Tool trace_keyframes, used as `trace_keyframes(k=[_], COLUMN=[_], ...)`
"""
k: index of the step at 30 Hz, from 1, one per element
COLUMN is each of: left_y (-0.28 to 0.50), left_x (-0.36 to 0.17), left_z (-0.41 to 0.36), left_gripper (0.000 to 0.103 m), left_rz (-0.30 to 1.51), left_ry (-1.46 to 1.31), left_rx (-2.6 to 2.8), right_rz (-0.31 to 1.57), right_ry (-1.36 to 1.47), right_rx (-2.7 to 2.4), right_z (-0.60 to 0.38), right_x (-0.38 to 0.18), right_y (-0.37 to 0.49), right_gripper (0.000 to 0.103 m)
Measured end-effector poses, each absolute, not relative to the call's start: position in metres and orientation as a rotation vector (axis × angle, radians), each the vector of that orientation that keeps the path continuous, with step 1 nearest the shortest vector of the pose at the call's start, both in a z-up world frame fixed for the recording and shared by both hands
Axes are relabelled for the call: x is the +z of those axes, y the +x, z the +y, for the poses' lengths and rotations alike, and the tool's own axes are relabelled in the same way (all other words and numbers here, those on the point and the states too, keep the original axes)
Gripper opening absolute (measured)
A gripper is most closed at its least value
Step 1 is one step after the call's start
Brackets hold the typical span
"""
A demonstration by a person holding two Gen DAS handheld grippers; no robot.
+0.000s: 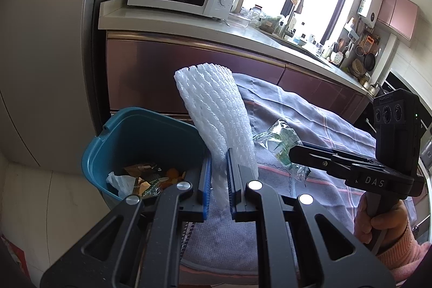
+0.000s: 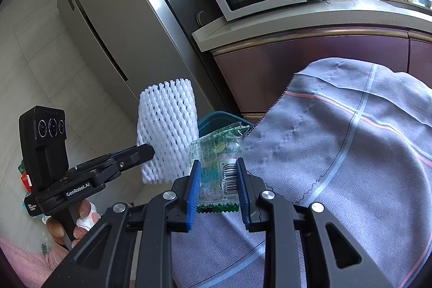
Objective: Collect trash
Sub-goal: 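Lower both tools into the bin and open them to drop net and packet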
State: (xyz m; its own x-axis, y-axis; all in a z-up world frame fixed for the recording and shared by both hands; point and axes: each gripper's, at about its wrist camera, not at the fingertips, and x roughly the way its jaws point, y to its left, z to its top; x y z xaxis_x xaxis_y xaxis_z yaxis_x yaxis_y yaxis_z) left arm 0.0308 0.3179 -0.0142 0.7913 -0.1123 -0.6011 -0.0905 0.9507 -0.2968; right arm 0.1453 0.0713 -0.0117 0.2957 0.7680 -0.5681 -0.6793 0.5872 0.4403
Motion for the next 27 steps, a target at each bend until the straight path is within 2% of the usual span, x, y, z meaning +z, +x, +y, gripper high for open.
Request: trace_keyframes(k=[27], left_y=[0.027], left_x=[-0.013], left_z=[0.334], left_gripper=[0.011], left_rz=[0.656], left_ry=[-0.321], left_rx=[0.06], right_rz=[0.836], right_ry=[0.077], right_rx=[0.987], right_z=[0.1], right_x=[-0.01], right_y=[0.152], right_gripper=[0.024])
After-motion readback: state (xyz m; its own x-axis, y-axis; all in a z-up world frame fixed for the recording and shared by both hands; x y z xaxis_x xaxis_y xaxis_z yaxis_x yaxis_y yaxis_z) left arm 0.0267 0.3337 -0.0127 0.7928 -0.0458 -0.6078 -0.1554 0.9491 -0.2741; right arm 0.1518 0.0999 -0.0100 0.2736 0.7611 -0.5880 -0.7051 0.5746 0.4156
